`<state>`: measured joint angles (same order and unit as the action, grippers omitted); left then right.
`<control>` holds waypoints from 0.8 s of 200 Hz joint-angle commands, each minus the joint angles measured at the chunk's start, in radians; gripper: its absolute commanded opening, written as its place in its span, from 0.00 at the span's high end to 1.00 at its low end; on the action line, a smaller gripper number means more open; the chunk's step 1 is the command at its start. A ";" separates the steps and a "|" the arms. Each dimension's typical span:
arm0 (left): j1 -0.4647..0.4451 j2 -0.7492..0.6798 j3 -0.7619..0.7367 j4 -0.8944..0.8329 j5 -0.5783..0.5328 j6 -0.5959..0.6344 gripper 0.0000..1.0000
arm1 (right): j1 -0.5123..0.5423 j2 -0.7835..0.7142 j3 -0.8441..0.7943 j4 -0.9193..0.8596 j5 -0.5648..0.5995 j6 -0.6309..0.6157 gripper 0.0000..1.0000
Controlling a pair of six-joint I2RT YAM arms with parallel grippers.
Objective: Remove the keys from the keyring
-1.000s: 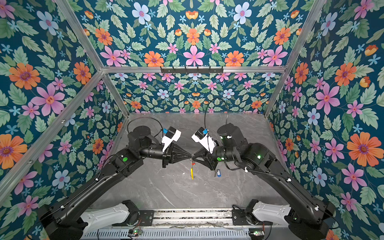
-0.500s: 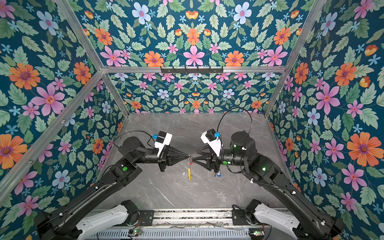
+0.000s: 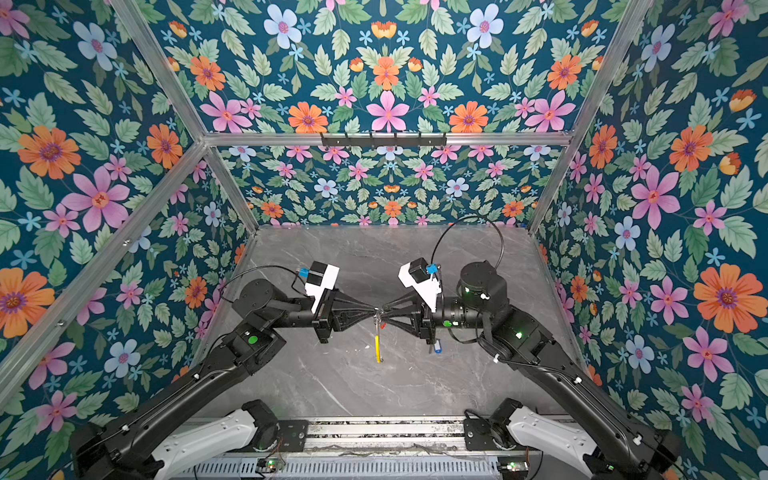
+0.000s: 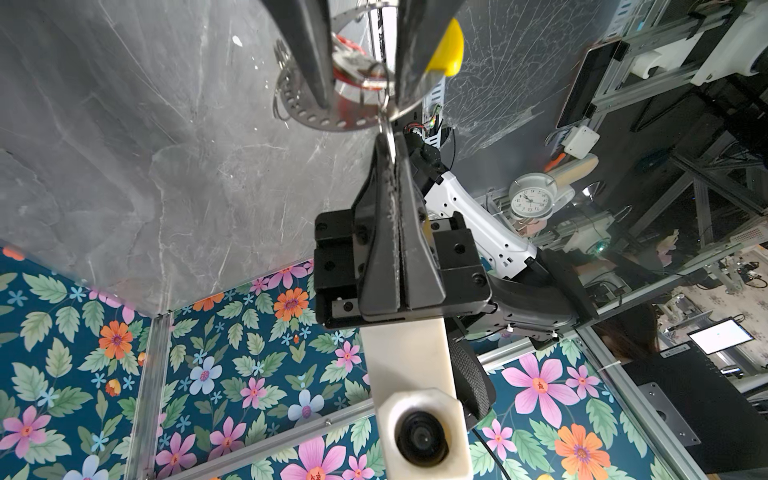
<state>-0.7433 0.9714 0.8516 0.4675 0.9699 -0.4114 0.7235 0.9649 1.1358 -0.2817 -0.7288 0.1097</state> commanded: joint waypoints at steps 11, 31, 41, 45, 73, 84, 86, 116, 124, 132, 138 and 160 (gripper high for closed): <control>0.001 0.003 -0.002 0.067 -0.003 -0.016 1.00 | 0.000 0.001 0.004 0.020 0.008 0.005 0.85; 0.001 0.005 -0.007 0.089 -0.011 -0.029 1.00 | -0.001 0.004 0.006 0.021 0.005 0.004 0.92; 0.002 0.006 -0.013 0.108 -0.014 -0.039 1.00 | -0.001 0.006 0.008 0.019 0.002 0.004 0.96; 0.001 0.006 -0.015 0.116 -0.017 -0.042 1.00 | 0.000 0.008 0.010 0.018 0.002 0.004 0.98; 0.001 -0.006 -0.040 0.178 -0.052 -0.064 1.00 | 0.000 0.009 0.010 0.009 0.000 0.006 1.00; 0.001 -0.013 -0.057 0.218 -0.071 -0.078 1.00 | 0.000 0.009 0.006 0.011 -0.001 0.010 1.00; 0.001 -0.014 -0.061 0.226 -0.072 -0.082 1.00 | -0.001 0.009 0.005 0.012 -0.001 0.012 1.00; 0.002 -0.002 -0.100 0.374 -0.088 -0.148 1.00 | 0.000 0.009 -0.011 0.032 -0.004 0.031 1.00; 0.000 0.005 -0.106 0.403 -0.085 -0.161 1.00 | 0.000 0.008 -0.014 0.036 -0.006 0.034 1.00; 0.001 0.010 -0.109 0.426 -0.086 -0.171 1.00 | 0.000 0.008 -0.018 0.039 -0.006 0.037 1.00; 0.001 0.013 -0.115 0.444 -0.088 -0.179 1.00 | 0.000 0.008 -0.020 0.040 -0.006 0.042 1.00; 0.002 0.030 -0.137 0.533 -0.088 -0.219 1.00 | -0.001 0.009 -0.031 0.054 -0.014 0.052 1.00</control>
<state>-0.7425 0.9897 0.7269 0.8059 0.8886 -0.5720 0.7235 0.9733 1.1130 -0.2520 -0.7368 0.1368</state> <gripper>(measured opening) 0.050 0.056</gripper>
